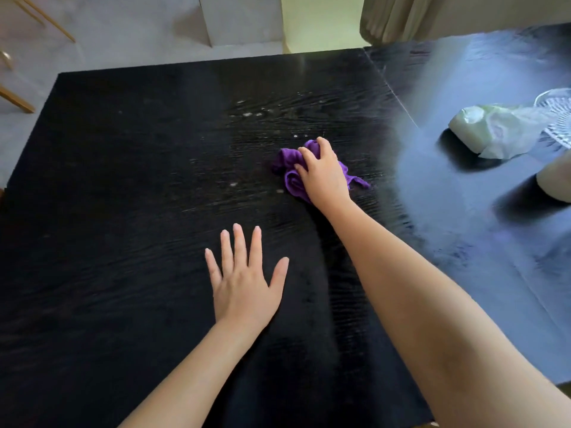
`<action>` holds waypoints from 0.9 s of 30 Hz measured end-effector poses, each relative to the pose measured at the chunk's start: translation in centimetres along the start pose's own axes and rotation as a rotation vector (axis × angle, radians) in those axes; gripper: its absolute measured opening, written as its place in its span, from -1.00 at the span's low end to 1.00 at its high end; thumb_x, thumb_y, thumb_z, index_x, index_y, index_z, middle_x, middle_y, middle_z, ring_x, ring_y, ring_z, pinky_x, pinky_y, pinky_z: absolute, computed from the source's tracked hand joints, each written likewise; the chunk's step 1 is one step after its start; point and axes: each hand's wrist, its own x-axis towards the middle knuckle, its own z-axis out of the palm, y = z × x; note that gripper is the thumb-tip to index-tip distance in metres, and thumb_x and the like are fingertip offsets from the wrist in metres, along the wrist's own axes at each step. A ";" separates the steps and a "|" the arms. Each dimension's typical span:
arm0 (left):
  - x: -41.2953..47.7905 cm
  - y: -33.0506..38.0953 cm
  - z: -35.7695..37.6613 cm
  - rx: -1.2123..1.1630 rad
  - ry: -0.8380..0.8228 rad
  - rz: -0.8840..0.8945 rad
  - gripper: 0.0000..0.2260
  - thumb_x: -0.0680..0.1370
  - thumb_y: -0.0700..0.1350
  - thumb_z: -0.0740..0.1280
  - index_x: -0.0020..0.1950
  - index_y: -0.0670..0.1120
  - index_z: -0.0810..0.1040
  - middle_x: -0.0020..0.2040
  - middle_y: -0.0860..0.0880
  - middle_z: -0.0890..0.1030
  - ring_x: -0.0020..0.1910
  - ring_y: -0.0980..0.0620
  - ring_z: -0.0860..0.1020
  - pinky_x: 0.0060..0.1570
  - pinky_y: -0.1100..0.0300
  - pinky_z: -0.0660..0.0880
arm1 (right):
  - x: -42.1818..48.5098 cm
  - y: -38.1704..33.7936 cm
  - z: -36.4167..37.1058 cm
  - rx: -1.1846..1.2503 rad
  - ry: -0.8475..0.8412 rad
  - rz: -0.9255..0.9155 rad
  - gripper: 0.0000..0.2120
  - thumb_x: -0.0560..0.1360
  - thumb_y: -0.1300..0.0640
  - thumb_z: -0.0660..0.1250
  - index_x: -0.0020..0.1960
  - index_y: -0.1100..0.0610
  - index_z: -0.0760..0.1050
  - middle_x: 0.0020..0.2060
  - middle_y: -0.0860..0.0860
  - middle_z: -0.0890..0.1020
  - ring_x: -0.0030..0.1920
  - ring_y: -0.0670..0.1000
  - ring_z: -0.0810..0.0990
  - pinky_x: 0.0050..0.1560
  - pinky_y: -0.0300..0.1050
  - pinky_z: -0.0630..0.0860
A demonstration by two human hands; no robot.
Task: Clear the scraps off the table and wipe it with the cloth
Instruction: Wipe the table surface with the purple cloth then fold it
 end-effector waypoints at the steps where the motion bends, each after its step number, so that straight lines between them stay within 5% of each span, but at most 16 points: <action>1: 0.0 0.4 0.3 0.036 0.011 -0.023 -0.30 0.45 0.33 -0.30 0.52 0.04 -0.26 0.56 -0.07 -0.26 0.53 -0.04 -0.31 0.46 -0.12 -0.34 | 0.3 1.7 -0.7 0.002 0.019 0.021 -0.65 0.54 0.08 0.24 0.29 0.18 0.45 0.40 0.19 0.31 0.33 0.19 0.36 0.30 -0.06 0.34; 13: -0.1 0.9 0.9 0.153 0.061 -0.066 -0.34 0.44 0.35 -0.35 0.46 0.05 -0.31 0.57 -0.05 -0.19 0.55 -0.04 -0.23 0.50 -0.13 -0.23 | -2.0 16.0 -8.6 0.012 0.107 0.183 -0.67 0.53 0.10 0.25 0.27 0.15 0.48 0.40 0.15 0.32 0.36 0.17 0.37 0.35 -0.04 0.32; 20: 0.1 0.8 1.1 0.174 0.051 -0.061 -0.30 0.47 0.35 -0.31 0.52 0.03 -0.21 0.58 -0.07 -0.15 0.55 -0.07 -0.21 0.49 -0.15 -0.22 | -5.5 14.3 -8.5 0.016 0.197 0.260 -0.73 0.52 0.10 0.25 0.18 0.15 0.52 0.28 0.16 0.43 0.15 0.22 0.50 0.06 -0.03 0.45; 27: 0.4 0.5 0.9 0.163 0.010 -0.035 -0.32 0.51 0.32 -0.24 0.55 0.00 -0.17 0.58 -0.11 -0.17 0.55 -0.10 -0.23 0.46 -0.17 -0.26 | -10.0 7.6 -6.7 0.037 0.101 0.190 -0.66 0.52 0.07 0.27 0.28 0.07 0.48 0.27 0.16 0.44 0.18 0.22 0.48 0.07 -0.02 0.43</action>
